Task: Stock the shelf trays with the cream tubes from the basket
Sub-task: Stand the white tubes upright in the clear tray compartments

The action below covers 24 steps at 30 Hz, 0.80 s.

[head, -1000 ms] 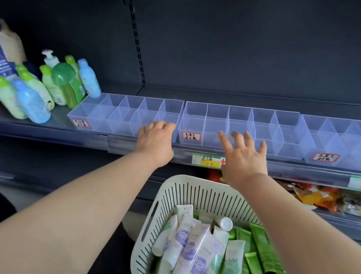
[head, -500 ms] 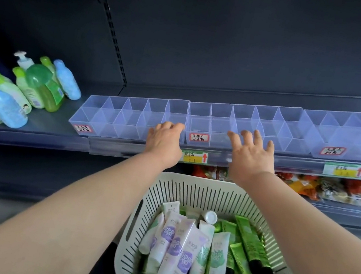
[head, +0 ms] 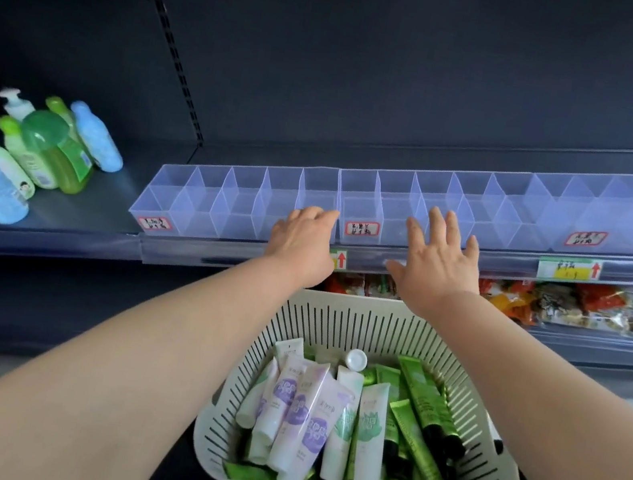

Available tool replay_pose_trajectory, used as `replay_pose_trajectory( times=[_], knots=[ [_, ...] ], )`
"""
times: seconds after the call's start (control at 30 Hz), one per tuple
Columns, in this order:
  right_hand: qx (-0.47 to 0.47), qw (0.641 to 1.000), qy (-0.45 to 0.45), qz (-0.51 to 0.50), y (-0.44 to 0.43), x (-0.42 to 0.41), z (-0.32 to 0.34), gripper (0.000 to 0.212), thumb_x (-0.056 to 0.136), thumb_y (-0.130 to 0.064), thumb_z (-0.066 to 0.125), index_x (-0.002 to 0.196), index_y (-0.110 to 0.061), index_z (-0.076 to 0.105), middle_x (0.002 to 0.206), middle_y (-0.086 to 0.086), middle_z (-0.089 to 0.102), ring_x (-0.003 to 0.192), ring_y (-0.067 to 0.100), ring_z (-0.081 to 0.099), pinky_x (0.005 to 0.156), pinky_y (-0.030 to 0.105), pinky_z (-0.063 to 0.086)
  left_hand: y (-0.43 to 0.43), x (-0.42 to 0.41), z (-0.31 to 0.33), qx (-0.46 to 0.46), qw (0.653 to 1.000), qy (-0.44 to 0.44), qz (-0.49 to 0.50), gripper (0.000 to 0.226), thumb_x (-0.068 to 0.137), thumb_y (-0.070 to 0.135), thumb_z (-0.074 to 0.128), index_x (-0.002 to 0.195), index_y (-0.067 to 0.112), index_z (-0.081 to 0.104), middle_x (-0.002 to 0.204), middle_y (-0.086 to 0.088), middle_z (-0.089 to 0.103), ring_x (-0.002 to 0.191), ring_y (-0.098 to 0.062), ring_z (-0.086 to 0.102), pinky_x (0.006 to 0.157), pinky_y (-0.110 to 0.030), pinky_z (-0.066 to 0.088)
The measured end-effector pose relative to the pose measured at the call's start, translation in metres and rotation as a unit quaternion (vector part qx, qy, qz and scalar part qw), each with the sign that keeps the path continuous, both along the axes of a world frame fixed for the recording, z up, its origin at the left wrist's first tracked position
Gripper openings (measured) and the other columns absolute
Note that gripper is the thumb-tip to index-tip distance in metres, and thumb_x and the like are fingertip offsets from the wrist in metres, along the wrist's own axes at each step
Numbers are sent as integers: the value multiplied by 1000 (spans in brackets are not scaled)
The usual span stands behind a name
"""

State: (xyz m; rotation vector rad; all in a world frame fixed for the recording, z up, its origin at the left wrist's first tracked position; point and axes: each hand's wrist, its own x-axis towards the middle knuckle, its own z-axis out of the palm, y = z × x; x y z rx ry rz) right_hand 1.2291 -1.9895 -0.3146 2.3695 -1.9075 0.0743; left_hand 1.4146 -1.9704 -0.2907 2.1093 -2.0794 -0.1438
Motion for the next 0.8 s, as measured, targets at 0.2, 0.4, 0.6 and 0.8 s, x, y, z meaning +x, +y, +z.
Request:
replay_pose_trajectory(
  times=[0.2,0.4,0.6,0.8],
  knots=[
    [-43,995,-61,63,34,13,-23,58,93,-47,45,142,-21,30,156,9,12,143,28,13,111,49,22,27,4,-15,-121,991,21,-49,58,84,-1,53,138,20,44,140,1,41,129,-22,35,103,-37,34],
    [121,986,-66,89,59,14,-59,36,93,-24,45,130,-22,49,134,4,43,120,25,42,97,42,38,52,17,-44,1,998,19,-66,39,91,6,50,128,21,54,129,2,53,121,-18,44,99,-37,42],
    [245,962,-63,99,67,22,-92,46,90,-13,50,135,-22,42,133,1,45,121,21,44,100,41,39,66,34,-90,163,986,30,-24,31,91,8,52,117,23,60,125,2,57,110,-17,53,85,-31,45],
    [183,971,-117,95,80,35,-112,27,93,-26,47,120,-23,54,116,-1,52,112,22,49,86,36,48,73,39,-124,226,973,56,1,39,88,3,51,120,24,58,121,2,58,98,-15,52,76,-29,42]
  ],
)
